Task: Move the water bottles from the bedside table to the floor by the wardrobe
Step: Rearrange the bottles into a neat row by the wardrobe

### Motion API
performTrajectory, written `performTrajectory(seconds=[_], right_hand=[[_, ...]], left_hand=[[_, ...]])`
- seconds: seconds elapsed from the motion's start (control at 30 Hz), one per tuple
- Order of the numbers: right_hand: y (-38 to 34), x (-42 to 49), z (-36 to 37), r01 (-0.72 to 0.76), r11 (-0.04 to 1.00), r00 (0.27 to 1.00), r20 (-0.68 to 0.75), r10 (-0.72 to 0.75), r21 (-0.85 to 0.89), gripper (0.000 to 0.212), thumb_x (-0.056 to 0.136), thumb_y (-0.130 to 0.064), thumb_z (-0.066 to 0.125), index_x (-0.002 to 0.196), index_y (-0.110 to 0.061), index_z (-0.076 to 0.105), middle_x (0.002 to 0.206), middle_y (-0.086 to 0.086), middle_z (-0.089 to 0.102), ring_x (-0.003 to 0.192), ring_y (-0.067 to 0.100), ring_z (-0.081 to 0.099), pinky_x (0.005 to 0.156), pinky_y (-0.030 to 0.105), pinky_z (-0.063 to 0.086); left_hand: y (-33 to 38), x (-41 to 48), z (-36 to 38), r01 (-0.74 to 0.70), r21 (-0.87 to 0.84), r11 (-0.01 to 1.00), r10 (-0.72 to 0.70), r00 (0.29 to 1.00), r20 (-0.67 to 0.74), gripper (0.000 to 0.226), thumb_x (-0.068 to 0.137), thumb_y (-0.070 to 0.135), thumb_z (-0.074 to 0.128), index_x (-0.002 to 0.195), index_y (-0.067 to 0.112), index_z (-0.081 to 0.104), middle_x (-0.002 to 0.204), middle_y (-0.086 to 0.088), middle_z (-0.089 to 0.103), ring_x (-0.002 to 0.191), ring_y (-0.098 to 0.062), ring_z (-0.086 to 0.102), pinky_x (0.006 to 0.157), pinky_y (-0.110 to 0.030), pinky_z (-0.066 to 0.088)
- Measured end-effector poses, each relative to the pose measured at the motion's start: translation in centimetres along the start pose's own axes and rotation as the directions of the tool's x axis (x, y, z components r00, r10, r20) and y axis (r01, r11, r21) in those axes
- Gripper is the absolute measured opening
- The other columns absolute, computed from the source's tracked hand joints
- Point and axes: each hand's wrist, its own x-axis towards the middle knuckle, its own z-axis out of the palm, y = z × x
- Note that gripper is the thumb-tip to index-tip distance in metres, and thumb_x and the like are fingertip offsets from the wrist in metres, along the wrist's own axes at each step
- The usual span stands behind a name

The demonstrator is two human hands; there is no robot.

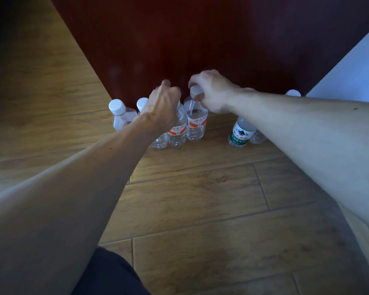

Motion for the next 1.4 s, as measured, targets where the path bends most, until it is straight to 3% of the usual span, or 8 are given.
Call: performTrajectory(seconds=[0.3, 0.63, 0.9, 1.13, 1.27, 1.4], right_hand=[[0.2, 0.3, 0.3, -0.041, 0.998, 0.999, 0.034, 0.040, 0.039, 0.032, 0.096, -0.011, 0.060, 0.128, -0.012, 0.058, 0.127, 0.011, 0.057, 0.111, 0.028, 0.059, 0.089, 0.038, 0.050], [0.3, 0.1, 0.3, -0.027, 0.998, 0.999, 0.036, 0.025, 0.056, 0.034, 0.095, -0.011, 0.061, 0.128, -0.012, 0.057, 0.129, 0.011, 0.057, 0.115, 0.027, 0.057, 0.085, 0.032, 0.046], [0.4, -0.7, -0.3, -0.071, 0.994, 0.995, 0.072, 0.065, 0.084, 0.062, 0.093, -0.015, 0.065, 0.148, -0.019, 0.039, 0.146, 0.008, 0.048, 0.131, 0.026, 0.049, 0.096, 0.028, 0.041], [1.0, -2.0, -1.9, -0.102, 0.994, 0.994, 0.042, 0.100, 0.042, 0.056, 0.091, -0.019, 0.068, 0.142, -0.016, 0.045, 0.133, 0.010, 0.056, 0.115, 0.026, 0.057, 0.085, 0.027, 0.041], [1.6, -3.2, -3.6, -0.086, 0.995, 0.996, 0.035, 0.088, -0.053, 0.044, 0.091, -0.018, 0.067, 0.132, -0.012, 0.053, 0.124, 0.010, 0.059, 0.105, 0.022, 0.057, 0.083, 0.025, 0.040], [3.0, -5.5, -6.6, -0.125, 0.977, 0.991, 0.018, 0.130, -0.175, 0.036, 0.091, -0.019, 0.065, 0.126, -0.011, 0.058, 0.117, 0.009, 0.062, 0.106, 0.026, 0.058, 0.088, 0.033, 0.045]], left_hand=[[0.0, 0.3, 0.3, 0.023, -0.014, 1.000, -0.023, 0.999, -0.022, 0.028, 0.084, -0.009, 0.062, 0.111, -0.001, 0.057, 0.116, -0.018, 0.050, 0.102, -0.035, 0.056, 0.075, -0.028, 0.037], [-0.4, 0.0, 0.3, 0.031, -0.039, 0.999, -0.031, 0.999, -0.011, 0.056, 0.080, -0.017, 0.060, 0.133, -0.001, 0.045, 0.128, -0.020, 0.049, 0.115, -0.036, 0.053, 0.092, -0.034, 0.043], [-0.9, -0.3, -0.2, -0.061, -0.019, 0.998, 0.060, 0.995, -0.075, 0.050, 0.083, -0.010, 0.056, 0.132, -0.003, 0.046, 0.127, -0.022, 0.047, 0.117, -0.036, 0.049, 0.099, -0.037, 0.041], [1.7, -0.3, -1.1, -0.166, 0.020, 0.986, 0.167, 0.964, -0.209, 0.033, 0.086, 0.005, 0.058, 0.118, 0.001, 0.056, 0.117, -0.019, 0.055, 0.107, -0.036, 0.053, 0.087, -0.046, 0.044], [4.2, 0.7, -2.5, -0.189, -0.095, 0.977, 0.180, 0.979, -0.101, 0.033, 0.091, 0.020, 0.058, 0.121, 0.007, 0.053, 0.117, -0.012, 0.059, 0.110, -0.033, 0.056, 0.087, -0.042, 0.044], [6.6, 1.6, -3.1, -0.230, -0.099, 0.968, 0.229, 0.973, -0.021, 0.038, 0.091, 0.029, 0.059, 0.122, 0.009, 0.054, 0.120, -0.013, 0.058, 0.109, -0.034, 0.057, 0.079, -0.039, 0.043]])
